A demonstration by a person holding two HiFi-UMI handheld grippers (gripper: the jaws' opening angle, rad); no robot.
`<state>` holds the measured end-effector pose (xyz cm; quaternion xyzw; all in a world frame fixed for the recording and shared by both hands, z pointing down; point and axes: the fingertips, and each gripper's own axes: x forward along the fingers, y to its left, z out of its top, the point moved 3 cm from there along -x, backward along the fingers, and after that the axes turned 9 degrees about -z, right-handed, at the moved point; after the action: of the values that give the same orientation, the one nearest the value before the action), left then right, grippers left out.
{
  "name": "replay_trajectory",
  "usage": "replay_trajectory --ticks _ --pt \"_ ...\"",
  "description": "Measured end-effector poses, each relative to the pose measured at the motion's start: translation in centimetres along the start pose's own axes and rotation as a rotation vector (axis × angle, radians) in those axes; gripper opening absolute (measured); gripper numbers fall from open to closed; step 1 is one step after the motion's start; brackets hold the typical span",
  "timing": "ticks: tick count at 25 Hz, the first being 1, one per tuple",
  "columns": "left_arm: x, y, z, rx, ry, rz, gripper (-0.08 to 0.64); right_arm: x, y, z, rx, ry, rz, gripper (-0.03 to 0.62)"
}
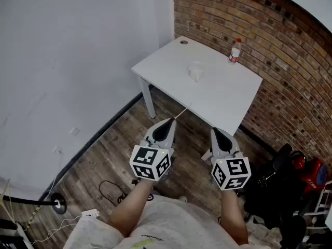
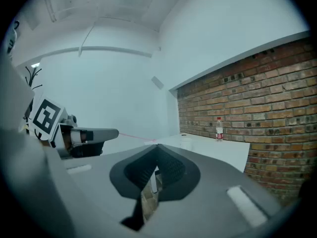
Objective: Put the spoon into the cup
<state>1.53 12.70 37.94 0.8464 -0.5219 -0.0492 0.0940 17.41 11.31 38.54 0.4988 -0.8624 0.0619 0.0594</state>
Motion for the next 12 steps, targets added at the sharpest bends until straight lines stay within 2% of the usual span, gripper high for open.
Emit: replay_trajectory --ticks 12 --pt "1.5 1.7 -0.7 -0.014 0.005 0.008 0.006 2.5 -0.1 -0.9 0.016 0.013 0.025 0.011"
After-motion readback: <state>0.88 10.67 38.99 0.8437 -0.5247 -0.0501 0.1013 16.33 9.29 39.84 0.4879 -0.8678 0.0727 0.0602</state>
